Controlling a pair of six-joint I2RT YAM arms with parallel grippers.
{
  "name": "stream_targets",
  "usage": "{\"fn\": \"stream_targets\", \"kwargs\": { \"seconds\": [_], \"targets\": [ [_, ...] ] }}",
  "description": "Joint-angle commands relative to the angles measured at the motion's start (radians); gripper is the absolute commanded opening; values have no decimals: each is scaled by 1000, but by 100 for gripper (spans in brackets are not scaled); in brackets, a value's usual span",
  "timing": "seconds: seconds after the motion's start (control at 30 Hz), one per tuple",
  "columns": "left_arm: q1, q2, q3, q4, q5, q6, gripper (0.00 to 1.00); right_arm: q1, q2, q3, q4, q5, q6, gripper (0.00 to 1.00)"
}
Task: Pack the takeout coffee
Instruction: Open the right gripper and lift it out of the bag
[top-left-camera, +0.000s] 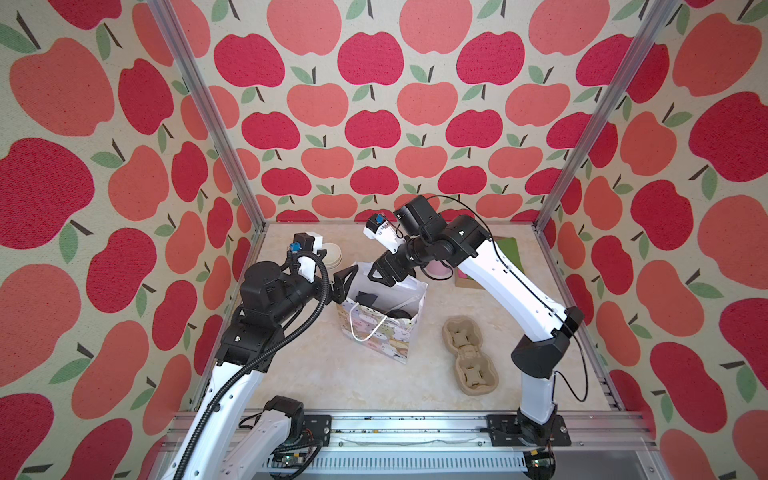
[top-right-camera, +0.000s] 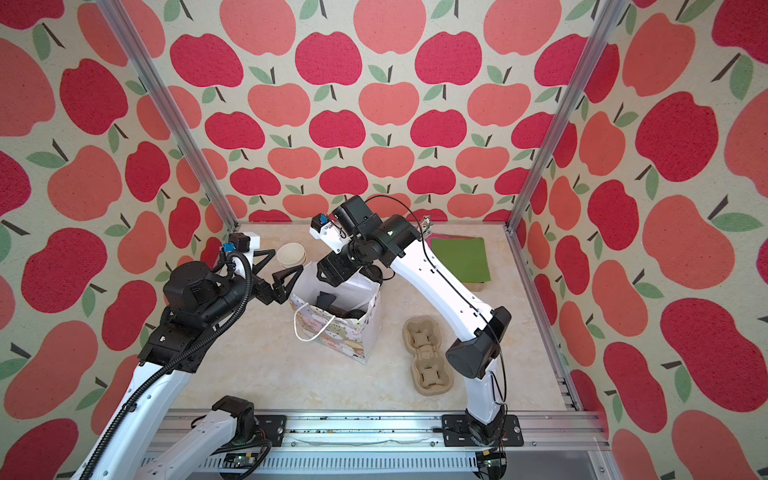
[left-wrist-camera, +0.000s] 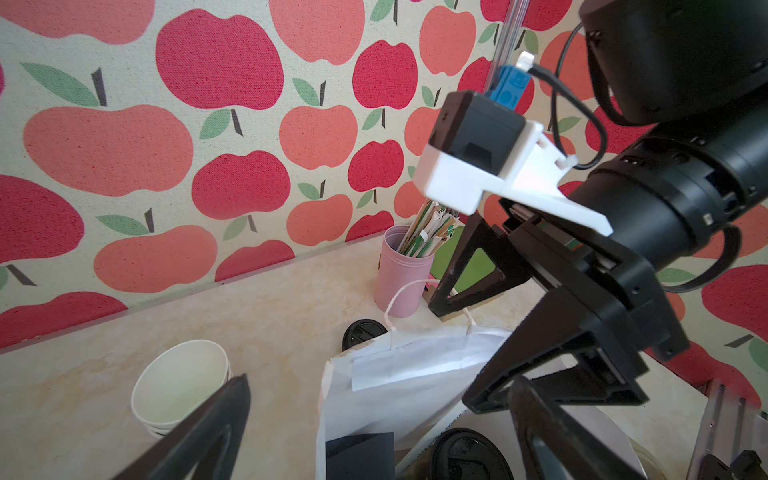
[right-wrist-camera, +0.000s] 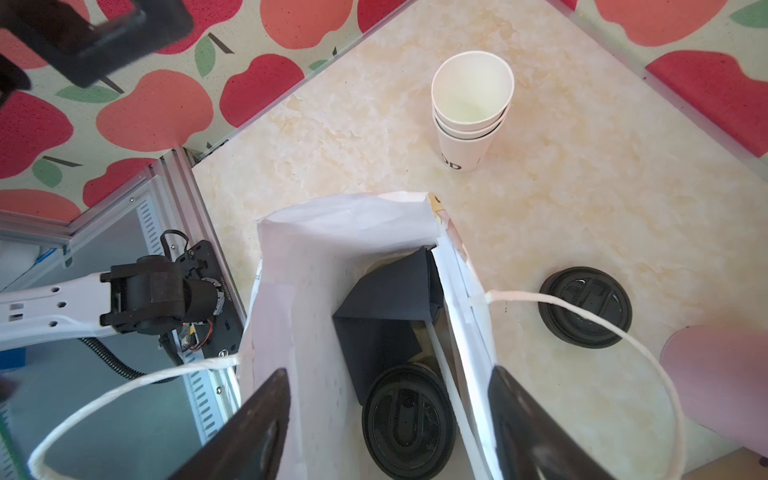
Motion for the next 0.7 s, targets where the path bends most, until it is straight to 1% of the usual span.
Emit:
{"fn": "stream_targets", "kwargs": {
  "seconds": [0.0,0.13,0.23,0.27,0.43,0.67],
  "targets": [
    [11,13,21,-59,-33,15,99,4,-105,-58,59,57,-56,79],
    [21,49,47,-108,-24,9,99,4,-209,-162,93,117,-110,83],
    [23,78,63,-134,-13,9,100,3,-272,-228,89,164,-139,83],
    [24,88,66,-141,-8,7,98,2,-289,-245,83,179,-145,83],
    [26,139,92,-183,3,3,86,-15,-358,-340,59,239,-139,83],
    [29,218,131,-227,15,-12,70,-48,-471,-524,113,229,-119,82]
  ]
}}
